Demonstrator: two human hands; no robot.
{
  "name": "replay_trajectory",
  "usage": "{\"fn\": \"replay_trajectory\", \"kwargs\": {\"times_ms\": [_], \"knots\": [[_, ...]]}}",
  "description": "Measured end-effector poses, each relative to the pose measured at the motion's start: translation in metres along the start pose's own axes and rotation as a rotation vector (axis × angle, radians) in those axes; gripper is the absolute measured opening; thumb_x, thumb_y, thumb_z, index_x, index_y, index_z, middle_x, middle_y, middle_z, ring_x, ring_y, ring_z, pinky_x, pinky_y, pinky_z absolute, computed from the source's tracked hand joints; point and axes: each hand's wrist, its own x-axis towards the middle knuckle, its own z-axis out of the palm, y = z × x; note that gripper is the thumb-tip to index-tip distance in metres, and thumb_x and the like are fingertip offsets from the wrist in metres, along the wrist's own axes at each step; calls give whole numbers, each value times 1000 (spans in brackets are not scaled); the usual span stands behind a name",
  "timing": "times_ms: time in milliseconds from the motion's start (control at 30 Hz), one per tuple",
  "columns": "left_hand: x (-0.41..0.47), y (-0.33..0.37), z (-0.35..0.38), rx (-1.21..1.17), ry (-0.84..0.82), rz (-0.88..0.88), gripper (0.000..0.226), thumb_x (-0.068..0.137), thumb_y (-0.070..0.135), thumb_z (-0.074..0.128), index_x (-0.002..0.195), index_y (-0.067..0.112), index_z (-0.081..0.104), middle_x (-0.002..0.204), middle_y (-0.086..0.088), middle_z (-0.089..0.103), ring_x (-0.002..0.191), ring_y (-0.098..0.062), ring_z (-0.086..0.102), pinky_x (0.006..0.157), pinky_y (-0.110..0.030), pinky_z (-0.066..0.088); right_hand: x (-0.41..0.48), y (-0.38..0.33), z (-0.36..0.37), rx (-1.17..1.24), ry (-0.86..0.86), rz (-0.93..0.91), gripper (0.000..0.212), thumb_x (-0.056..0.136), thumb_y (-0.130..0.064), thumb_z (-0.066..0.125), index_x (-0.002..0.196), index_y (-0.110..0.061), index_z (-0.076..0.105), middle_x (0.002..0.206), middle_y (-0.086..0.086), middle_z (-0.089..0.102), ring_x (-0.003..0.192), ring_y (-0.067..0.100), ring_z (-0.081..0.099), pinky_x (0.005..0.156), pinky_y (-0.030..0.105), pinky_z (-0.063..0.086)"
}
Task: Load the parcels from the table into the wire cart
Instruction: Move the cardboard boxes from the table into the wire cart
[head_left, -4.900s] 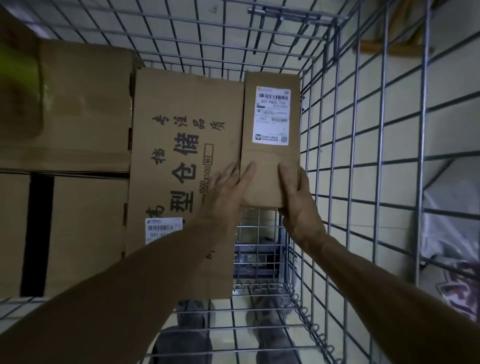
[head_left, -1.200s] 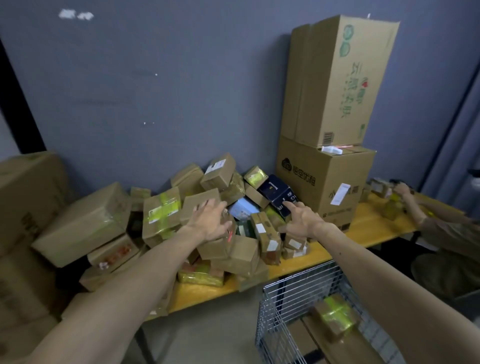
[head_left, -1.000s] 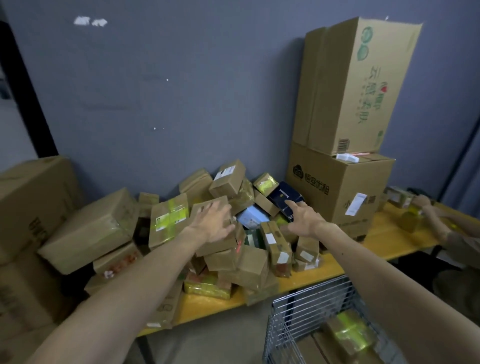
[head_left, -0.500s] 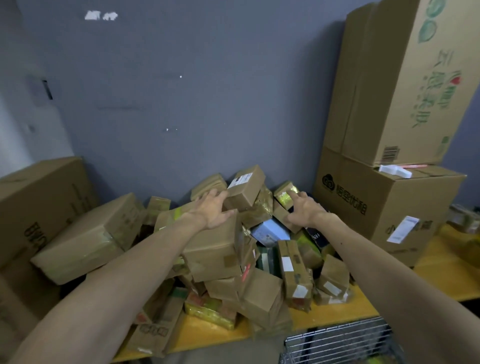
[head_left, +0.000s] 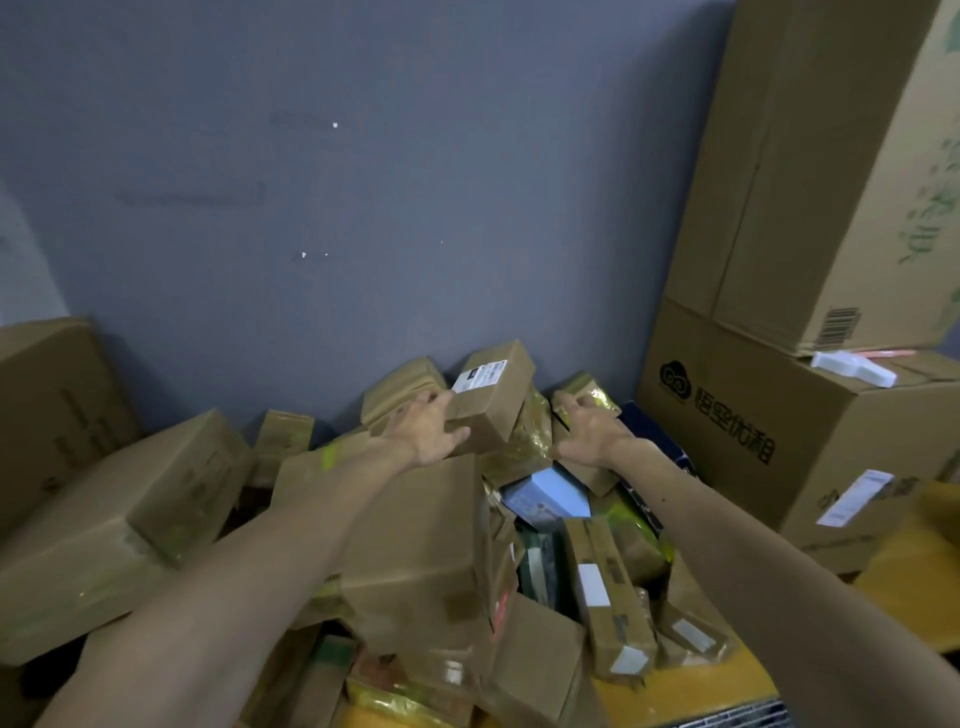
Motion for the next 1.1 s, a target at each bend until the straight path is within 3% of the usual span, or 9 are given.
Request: {"fn": "replay_trajectory", "kwargs": {"times_ms": [267,367,500,700,800,933,1100], "knots": [[91,-55,11,-122,-112,39,63,90,48,63,144,27,39,145,-3,46,129,-26,48,105,-43,43,86,-49,21,33,-31,86,78,72,-33,59,142,-20,27,124,15,42,119,39,49,99,46,46],[112,-69,25,-142,-173,44,66,91,43,63,149,28,34,148,-3,44,132,-25,45,109,-45,40,108,-62,36,29,-55,112,82,78,-28,63,147,-20,19,131,19,38,120,41,48,100,46,46],[132,-80,45,-228,-289,39,78,93,34,65,156,30,18,157,-5,34,139,-27,39,114,-47,36,134,-70,55,44,-58,159,86,78,-25,54,150,-29,7,138,25,36,128,44,40,102,48,43],[158,-92,67,-448,-367,-15,93,89,23,70,155,43,7,158,-7,29,143,-31,32,115,-53,32,157,-75,64,-30,-71,191,96,86,-22,58,157,-21,-7,150,28,22,129,41,43,109,42,37],[167,-97,77,-518,-391,-37,103,87,18,73,156,41,1,160,-9,24,145,-31,28,116,-50,29,167,-71,72,7,-83,199,102,84,-21,61,156,-25,-12,151,27,19,127,41,45,108,43,40],[180,-99,89,-611,-362,-27,104,82,9,77,156,39,10,160,-6,22,145,-28,26,115,-43,28,174,-66,81,52,-94,182,110,82,-19,64,152,-33,-20,150,27,19,125,39,45,108,45,41],[187,-87,97,-649,-266,-22,98,79,13,81,152,45,24,152,-10,22,138,-30,34,101,-29,36,181,-54,80,179,-35,201,104,84,-11,62,155,-33,-11,137,22,42,114,34,55,97,33,47]]}}
